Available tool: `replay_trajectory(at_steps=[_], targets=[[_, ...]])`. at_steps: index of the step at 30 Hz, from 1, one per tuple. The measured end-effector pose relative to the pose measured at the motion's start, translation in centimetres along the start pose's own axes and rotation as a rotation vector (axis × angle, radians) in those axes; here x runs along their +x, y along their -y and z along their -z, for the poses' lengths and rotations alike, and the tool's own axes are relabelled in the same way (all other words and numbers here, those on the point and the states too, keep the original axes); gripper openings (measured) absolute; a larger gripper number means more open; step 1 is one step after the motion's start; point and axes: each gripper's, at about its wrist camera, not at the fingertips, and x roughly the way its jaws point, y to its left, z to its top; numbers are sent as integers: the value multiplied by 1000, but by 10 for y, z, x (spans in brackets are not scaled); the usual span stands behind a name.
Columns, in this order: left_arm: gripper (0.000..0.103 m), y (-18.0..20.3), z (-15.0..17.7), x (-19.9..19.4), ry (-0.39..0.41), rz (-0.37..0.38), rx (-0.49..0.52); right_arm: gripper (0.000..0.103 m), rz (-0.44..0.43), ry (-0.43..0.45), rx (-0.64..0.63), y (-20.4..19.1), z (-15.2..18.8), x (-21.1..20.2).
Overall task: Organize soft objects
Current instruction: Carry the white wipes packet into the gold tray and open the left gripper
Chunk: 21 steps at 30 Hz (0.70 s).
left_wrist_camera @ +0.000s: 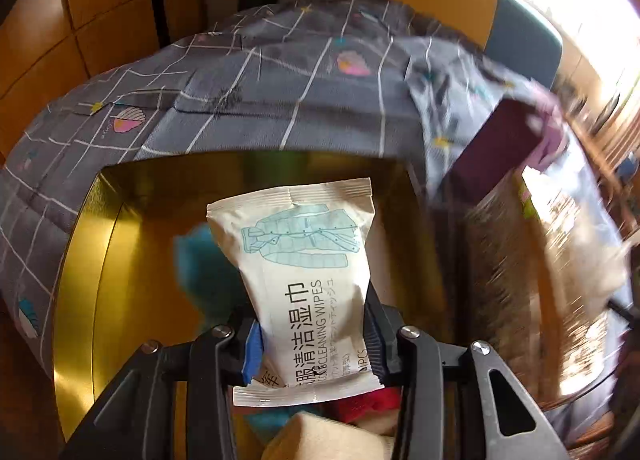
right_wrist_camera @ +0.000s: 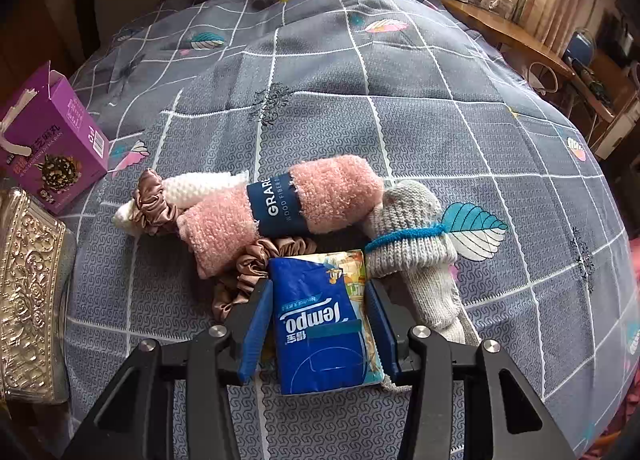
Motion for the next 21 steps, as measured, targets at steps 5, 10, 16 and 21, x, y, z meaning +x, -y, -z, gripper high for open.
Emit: replay_trajectory(at_steps=[5,10,16,21], targets=[[45,4,13,-8,43,-52,-4,48,9,9,3,-1,1,0],[53,2,20,-24,80,-41,-30,47,34,19,-21,-6,2,1],[57,8,23,-44,143,-66,-7,47,39,25,-32,-6,2,1],[58,12,27,-62,186,-65,12,47,25,27,-20,-4,1,1]])
